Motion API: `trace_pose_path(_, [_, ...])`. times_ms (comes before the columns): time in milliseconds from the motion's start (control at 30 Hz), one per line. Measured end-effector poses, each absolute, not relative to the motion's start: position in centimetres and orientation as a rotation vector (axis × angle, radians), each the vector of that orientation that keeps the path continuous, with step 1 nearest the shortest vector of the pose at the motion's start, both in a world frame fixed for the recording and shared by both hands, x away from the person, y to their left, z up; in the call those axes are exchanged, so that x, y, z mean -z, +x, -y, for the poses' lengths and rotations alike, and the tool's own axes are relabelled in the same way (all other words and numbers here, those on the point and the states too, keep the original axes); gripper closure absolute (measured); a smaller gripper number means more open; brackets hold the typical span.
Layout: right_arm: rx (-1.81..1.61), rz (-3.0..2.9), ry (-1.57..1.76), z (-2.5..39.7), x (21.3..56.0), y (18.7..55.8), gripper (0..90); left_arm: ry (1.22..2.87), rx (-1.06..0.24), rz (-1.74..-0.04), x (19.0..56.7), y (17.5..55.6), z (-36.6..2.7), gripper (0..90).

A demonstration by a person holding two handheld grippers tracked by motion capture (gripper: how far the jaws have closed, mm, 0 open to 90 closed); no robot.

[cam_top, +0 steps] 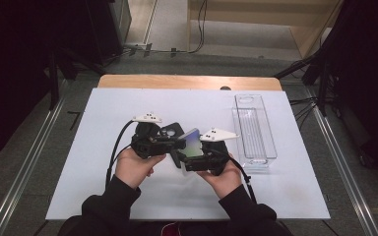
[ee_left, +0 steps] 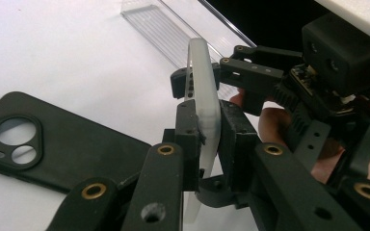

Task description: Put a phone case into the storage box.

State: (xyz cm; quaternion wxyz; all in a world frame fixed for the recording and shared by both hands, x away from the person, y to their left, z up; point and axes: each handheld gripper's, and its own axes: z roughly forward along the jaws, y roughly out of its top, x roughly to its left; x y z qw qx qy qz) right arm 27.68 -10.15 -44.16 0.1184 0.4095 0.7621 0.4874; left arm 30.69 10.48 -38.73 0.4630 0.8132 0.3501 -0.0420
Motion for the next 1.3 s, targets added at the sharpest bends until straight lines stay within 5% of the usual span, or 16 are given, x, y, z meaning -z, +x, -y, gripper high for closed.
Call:
trace_pose_path(67, [-1.425,-2.223,1.201,10.2,44.2,27.7,13.2,2.0,0.109,-0.859,38.8,30.7,-10.4,80.4])
trace_pose_path(567, [-1.393,-2.234,1.177,10.3,43.8,27.6,15.1,1.995,0.096,-0.857,38.8,30.5,-10.3,78.9])
trace_pose_path(967, [-1.379,-2.251,1.187,10.9,43.9,27.9,15.2,1.982,0.102,-0.847,37.9,30.8,-11.4,40.5])
trace_pose_path(1300, [-1.396,-2.253,1.209,12.3,43.6,28.3,15.2,1.999,0.11,-0.788,38.0,31.0,-12.7,28.8])
